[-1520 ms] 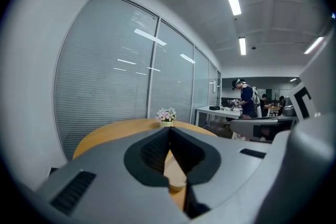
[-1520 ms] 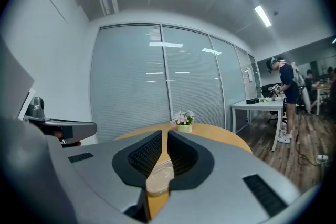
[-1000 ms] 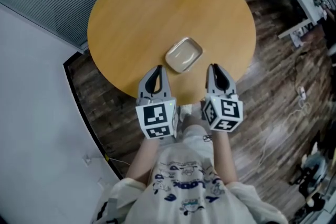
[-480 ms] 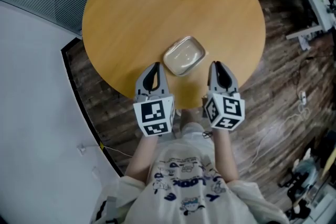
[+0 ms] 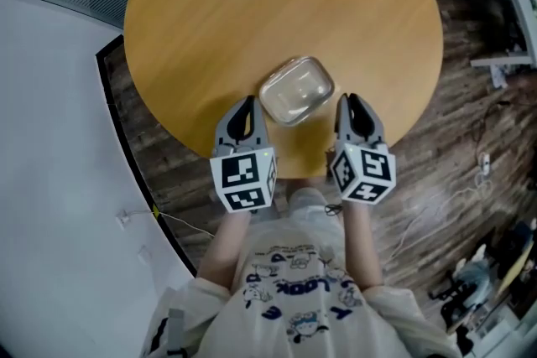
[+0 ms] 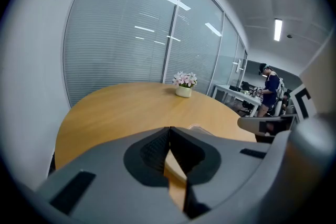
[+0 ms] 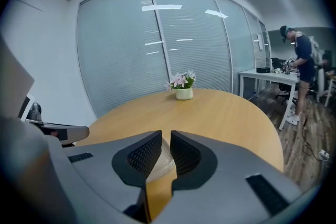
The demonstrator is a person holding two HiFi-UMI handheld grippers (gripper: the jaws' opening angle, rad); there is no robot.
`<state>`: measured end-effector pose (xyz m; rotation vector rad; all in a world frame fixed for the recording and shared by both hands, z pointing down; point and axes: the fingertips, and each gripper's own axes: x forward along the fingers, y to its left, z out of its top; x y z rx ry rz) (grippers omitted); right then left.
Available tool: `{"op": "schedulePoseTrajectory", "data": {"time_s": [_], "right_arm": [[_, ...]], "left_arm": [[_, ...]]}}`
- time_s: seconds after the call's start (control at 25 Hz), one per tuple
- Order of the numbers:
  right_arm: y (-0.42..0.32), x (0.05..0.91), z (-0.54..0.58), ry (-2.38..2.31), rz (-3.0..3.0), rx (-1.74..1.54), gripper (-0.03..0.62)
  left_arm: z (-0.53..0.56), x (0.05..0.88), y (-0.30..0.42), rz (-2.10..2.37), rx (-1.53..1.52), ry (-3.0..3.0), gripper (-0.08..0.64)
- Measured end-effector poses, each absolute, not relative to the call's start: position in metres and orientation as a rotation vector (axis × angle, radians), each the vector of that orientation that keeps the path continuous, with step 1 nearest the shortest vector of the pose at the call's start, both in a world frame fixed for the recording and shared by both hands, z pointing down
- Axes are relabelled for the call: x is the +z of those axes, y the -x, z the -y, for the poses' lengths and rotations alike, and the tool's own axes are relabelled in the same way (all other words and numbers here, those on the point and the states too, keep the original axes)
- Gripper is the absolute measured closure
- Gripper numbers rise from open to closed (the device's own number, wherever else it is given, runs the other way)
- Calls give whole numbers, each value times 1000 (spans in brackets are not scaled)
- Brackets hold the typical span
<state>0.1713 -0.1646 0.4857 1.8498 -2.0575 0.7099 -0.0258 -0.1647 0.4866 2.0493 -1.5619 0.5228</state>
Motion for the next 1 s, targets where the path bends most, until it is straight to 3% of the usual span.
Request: {"op": "schedulePoseTrajectory", "data": {"time_s": [0.2, 0.6, 1.0], "right_arm": [[-173, 503, 170, -1805, 2044, 747, 552], [-168, 532, 178, -1730, 2017, 821, 479], [-171, 556, 183, -1705, 2004, 907, 451]], "left_arm": [[169, 504, 27, 1552, 546, -2000, 557], [178, 524, 24, 1497, 561, -1987, 555], [182, 546, 18, 1444, 585, -1964, 487]]}}
